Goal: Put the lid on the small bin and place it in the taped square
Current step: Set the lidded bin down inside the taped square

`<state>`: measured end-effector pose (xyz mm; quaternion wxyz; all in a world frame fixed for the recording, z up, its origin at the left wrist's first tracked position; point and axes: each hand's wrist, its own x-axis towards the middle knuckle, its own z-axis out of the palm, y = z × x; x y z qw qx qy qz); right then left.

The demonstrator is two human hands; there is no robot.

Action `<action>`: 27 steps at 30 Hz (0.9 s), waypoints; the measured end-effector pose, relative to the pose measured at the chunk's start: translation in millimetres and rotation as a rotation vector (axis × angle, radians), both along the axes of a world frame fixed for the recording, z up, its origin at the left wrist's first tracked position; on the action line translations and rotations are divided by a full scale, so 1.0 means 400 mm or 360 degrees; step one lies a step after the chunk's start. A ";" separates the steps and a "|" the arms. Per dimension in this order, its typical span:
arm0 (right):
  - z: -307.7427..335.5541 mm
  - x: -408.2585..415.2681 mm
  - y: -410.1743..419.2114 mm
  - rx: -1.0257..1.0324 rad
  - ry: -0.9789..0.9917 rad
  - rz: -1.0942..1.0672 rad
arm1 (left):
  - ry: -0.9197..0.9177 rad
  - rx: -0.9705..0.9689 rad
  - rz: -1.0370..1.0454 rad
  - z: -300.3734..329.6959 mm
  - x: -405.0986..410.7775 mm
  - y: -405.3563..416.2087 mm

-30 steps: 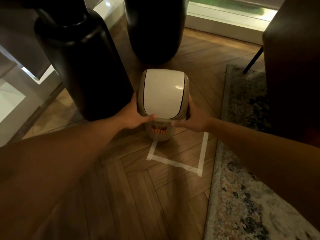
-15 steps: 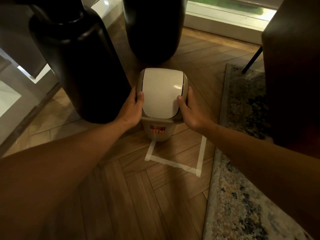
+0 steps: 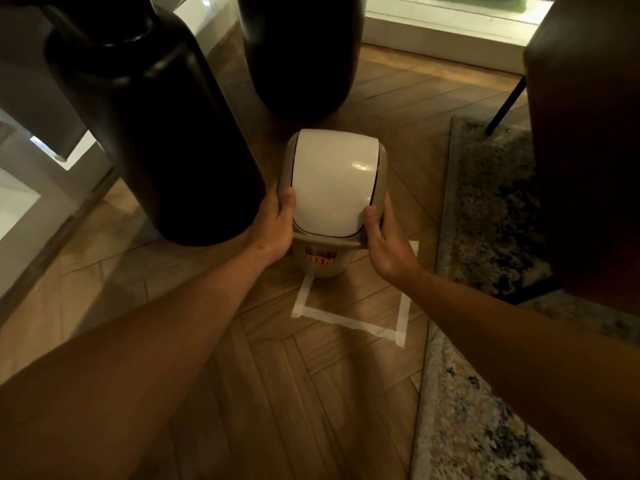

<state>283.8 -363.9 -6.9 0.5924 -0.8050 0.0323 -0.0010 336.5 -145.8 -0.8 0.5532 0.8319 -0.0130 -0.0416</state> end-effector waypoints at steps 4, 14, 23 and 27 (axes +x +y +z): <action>0.014 -0.023 -0.036 -0.0054 -0.0004 -0.0085 | 0.0088 -0.0026 -0.0046 0.006 -0.010 -0.034; 0.052 -0.103 -0.152 -0.0249 0.0122 -0.0194 | 0.0170 -0.0143 -0.0306 0.012 -0.062 -0.131; 0.054 -0.159 -0.152 -0.0280 0.0200 -0.0273 | 0.0419 -0.0196 -0.0378 0.018 -0.061 -0.131; 0.057 -0.156 -0.161 -0.0309 0.0251 -0.0239 | 0.0493 -0.0172 -0.0382 0.036 -0.060 -0.120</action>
